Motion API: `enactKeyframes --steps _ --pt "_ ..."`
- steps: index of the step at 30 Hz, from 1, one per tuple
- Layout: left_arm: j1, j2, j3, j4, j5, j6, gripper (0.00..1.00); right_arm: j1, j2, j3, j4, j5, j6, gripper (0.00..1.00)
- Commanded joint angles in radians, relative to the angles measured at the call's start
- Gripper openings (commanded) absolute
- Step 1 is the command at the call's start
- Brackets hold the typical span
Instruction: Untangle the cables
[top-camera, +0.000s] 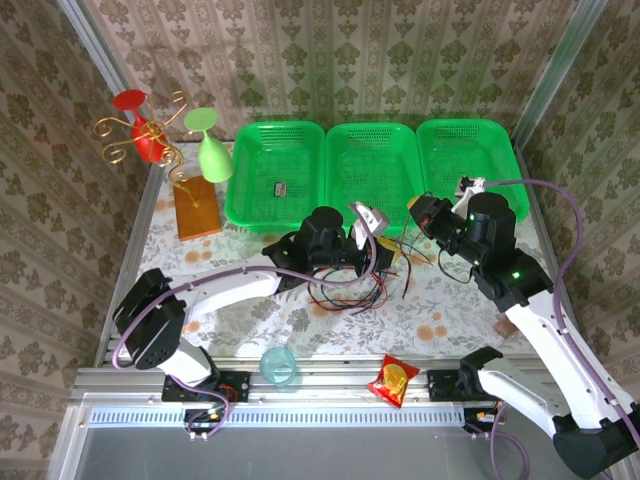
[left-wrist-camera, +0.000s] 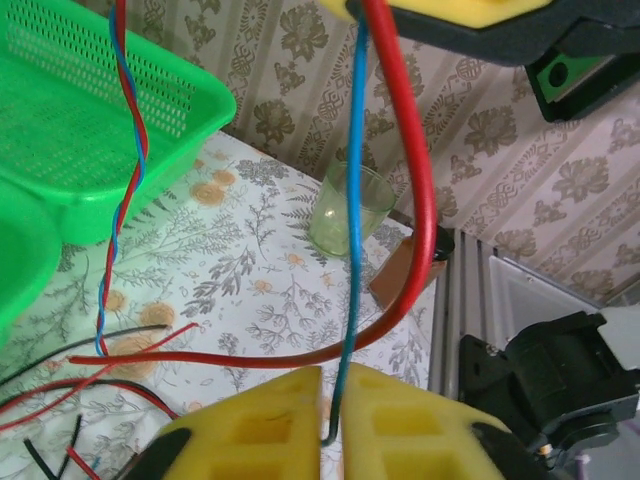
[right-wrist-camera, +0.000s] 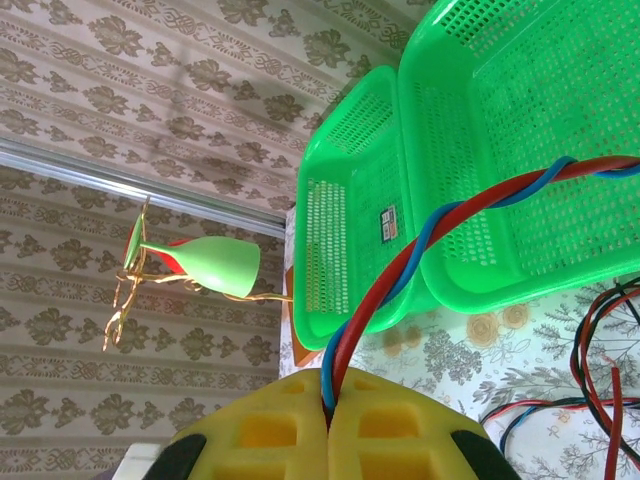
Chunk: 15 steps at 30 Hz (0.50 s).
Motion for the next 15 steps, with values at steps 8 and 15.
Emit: enactKeyframes --steps 8,15 --pt "0.061 0.008 0.036 0.034 0.073 -0.160 0.00 -0.036 0.022 -0.037 0.016 -0.078 -0.032 0.40" --pt "0.103 -0.025 0.031 0.026 0.115 -0.248 0.00 -0.096 0.084 -0.018 -0.073 -0.197 -0.133 0.81"
